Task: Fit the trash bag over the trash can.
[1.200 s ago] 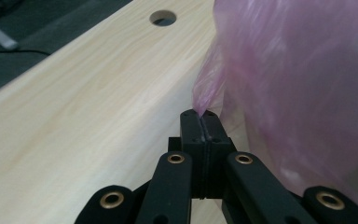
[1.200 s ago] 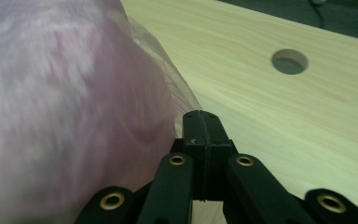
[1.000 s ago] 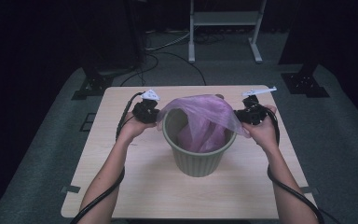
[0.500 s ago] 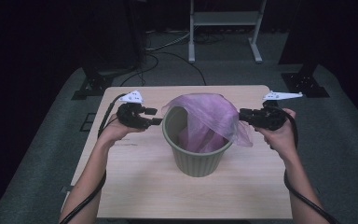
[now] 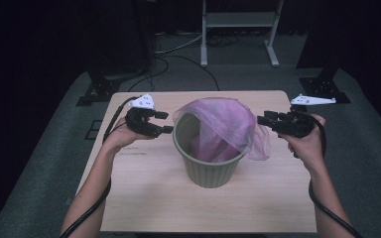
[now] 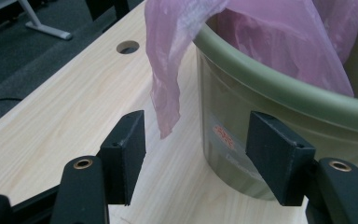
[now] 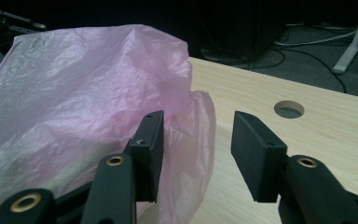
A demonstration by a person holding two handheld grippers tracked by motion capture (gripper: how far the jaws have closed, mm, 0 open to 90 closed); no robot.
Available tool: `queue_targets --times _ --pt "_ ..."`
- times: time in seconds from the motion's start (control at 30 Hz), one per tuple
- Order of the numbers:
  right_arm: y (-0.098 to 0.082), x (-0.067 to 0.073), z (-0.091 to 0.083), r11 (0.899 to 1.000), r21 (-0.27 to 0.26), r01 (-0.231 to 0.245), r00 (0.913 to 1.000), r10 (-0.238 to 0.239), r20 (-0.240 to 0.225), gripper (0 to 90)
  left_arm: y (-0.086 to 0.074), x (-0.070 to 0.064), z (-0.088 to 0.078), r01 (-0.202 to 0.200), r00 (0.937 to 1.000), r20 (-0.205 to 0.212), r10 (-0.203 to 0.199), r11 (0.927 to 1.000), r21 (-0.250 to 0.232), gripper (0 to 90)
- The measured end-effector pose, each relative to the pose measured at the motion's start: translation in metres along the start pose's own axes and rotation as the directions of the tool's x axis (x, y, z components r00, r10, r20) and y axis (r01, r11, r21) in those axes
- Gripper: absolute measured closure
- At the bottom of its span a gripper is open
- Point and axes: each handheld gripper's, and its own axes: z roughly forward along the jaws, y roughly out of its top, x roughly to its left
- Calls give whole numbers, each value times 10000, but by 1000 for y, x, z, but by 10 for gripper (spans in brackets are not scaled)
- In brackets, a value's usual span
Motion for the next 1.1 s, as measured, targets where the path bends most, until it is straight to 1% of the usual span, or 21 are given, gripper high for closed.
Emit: queue_targets --times 0.1,0.2,0.23,0.3,0.33,0.4,0.43,0.47,0.5,0.53,0.6,0.67,0.73,0.83,0.87,0.9,0.93,1.0,1.03,1.07,1.1 --pt "1 -2 1 10000 81 -18 10000 18 11 526 3 3 4 -8 10000 -79 8 10000 43 371" --pt "0 -5 4 9998 181 -52 10000 52 17 520 6 6 8 -151 9995 -261 153 9998 95 391" --pt "-1 -6 5 9998 177 -44 10000 43 20 515 7 8 9 -127 9995 -278 129 9999 42 402" --pt "-2 -9 5 9998 166 -95 10000 95 -15 508 8 8 11 -112 9995 -286 112 9999 -16 457" --pt "-2 -10 4 9999 118 -88 10000 88 -15 507 9 8 11 -187 9993 -317 186 9998 -28 510" --pt "-4 -11 1 9999 -22 -114 9998 113 -137 504 9 6 11 -394 9985 -370 393 9992 -13 671" --pt "-4 -11 -3 9998 -159 -118 9997 115 -205 503 9 5 11 -400 9984 -400 398 9992 -49 785" --pt "-4 -10 -5 9997 -241 -109 9996 103 -280 501 9 5 10 -336 9988 -362 331 9993 -134 852" --pt "-4 -9 -8 9994 -324 -73 9995 62 -322 501 8 4 9 -327 9990 -298 321 9993 -200 897" --pt "-4 -8 -10 9993 -370 -13 9994 1 -347 501 7 3 8 -315 9992 -238 310 9993 -219 900" --pt "-4 -4 -15 9991 -396 153 9983 -175 -564 491 6 1 6 -340 9993 -169 336 9991 -238 900" --pt "-4 0 -17 9987 -340 373 9978 -391 -533 489 4 0 5 -345 9993 -120 342 9991 -255 900" --pt "-3 2 -19 9983 -334 469 9979 -483 -426 479 3 0 3 -313 9995 -92 311 9991 -299 900" --pt "-2 -2 -15 9996 -202 206 9996 -210 -194 481 5 2 3 -293 9994 -193 288 9992 -276 895" --pt "-2 -3 -13 9998 -134 137 9998 -139 -174 484 6 3 4 -135 9997 -214 127 9992 -370 819" --pt "-3 -5 -10 9999 -32 110 9998 -110 -155 484 7 5 5 10 9999 -140 -15 9993 -375 752" --pt "-3 -6 -5 9999 98 143 9999 -142 -68 484 8 6 7 -11 9999 -149 6 9995 -319 698" --pt "-3 -8 2 9998 175 111 9999 -110 -67 484 11 7 11 -15 9999 -126 12 9997 -227 614" --pt "-3 -9 5 9998 196 73 10000 -72 -40 484 12 7 13 45 9997 -251 -50 9998 -193 558" --pt "-2 -10 8 9998 188 28 10000 -27 -56 484 13 7 15 7 9994 -336 -11 9999 -122 502" --pt "-2 -11 11 9997 219 -47 10000 49 -78 484 14 7 17 -33 9990 -442 30 10000 -82 492"
